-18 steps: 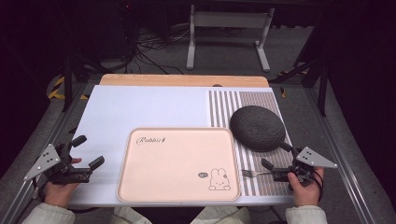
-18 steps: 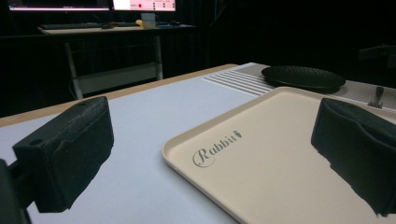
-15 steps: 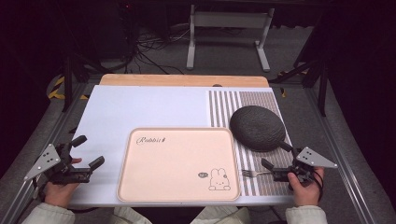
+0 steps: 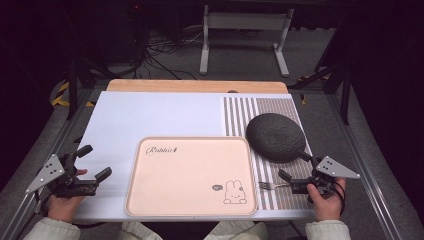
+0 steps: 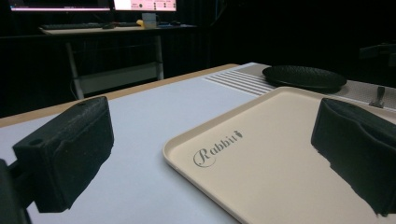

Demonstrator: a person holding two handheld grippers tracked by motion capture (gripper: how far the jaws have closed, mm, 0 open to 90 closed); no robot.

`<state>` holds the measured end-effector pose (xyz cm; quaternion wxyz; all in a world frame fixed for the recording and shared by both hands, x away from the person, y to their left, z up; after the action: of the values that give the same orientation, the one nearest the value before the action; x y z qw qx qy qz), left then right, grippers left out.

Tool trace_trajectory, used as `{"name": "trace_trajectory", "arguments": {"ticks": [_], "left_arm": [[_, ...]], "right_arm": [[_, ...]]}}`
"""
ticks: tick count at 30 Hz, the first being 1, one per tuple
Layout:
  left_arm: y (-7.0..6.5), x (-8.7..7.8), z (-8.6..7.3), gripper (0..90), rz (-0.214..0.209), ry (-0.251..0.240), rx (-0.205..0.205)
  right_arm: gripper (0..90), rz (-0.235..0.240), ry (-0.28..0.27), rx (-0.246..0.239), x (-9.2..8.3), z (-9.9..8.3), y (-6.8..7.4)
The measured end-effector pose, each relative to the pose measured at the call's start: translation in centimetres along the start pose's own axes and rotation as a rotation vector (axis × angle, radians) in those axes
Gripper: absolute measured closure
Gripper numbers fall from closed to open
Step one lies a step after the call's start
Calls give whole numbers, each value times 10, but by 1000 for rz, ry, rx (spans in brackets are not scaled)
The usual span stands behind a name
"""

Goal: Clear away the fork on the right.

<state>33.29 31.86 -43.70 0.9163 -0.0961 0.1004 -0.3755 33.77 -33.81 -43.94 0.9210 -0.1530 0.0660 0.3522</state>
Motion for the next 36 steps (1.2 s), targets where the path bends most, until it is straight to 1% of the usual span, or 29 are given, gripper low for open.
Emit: {"name": "trace_trajectory", "arguments": {"ticks": [2, 4, 6, 9, 11, 12, 13, 18, 21, 22, 23, 27, 29, 30, 31, 32, 34, 36], "left_arm": [[0, 0, 0, 0, 1, -3, -2], [0, 0, 0, 0, 1, -2, 2], [0, 0, 0, 1, 1, -1, 2], [0, 0, 0, 0, 0, -1, 0], [0, 0, 0, 1, 0, -2, -1], [0, 0, 0, 0, 1, -2, -1], [0, 0, 0, 0, 1, -1, 1], [0, 0, 0, 0, 2, -4, -2], [0, 0, 0, 0, 1, -5, -3], [0, -1, 0, 0, 1, -5, -2], [0, -1, 0, 0, 1, -5, -2], [0, -1, 0, 0, 1, -5, -2], [0, 0, 0, 0, 3, -6, -4], [0, 0, 0, 0, 3, -6, -4], [0, 0, 0, 0, 3, -6, -3], [0, 0, 0, 0, 3, -6, -3], [0, 0, 0, 0, 2, -3, -1], [0, 0, 0, 0, 1, -2, 1]], "right_arm": [[11, 5, -4, 3, 2, 3, 0], [11, 13, -1, -11, 4, 6, 0], [11, 29, 9, -9, 7, 10, -1], [10, 35, 16, -12, 10, 12, -1], [11, 55, 17, 0, 15, 15, -2], [10, 54, 16, 3, 19, 18, -2], [10, 54, 16, 3, 19, 18, -2], [10, 85, 23, 1, 29, 27, -2], [11, 103, 56, 18, 35, 30, -5], [13, 100, 83, 26, 38, 31, -5], [13, 105, 104, 24, 40, 32, -7], [13, 123, 154, 18, 43, 37, -9], [16, 131, 194, 12, 45, 40, -10], [17, 137, 223, 11, 46, 42, -10], [20, 145, 240, 3, 47, 43, -10], [20, 145, 240, 3, 47, 43, -10], [21, 176, 293, -33, 46, 47, -11], [22, 201, 333, -49, 47, 50, -11]]}}
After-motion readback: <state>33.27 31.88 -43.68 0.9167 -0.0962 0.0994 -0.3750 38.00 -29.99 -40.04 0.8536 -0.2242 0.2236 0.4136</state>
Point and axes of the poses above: each handheld gripper's, and its own axes: x roughly forward along the jaws, z roughly out of its top, y roughly to its left, the point moved 2 cm from there along x, roughly forward along the jaws, and after that the axes turned 15 degrees about -x, right-handed, at the moved point
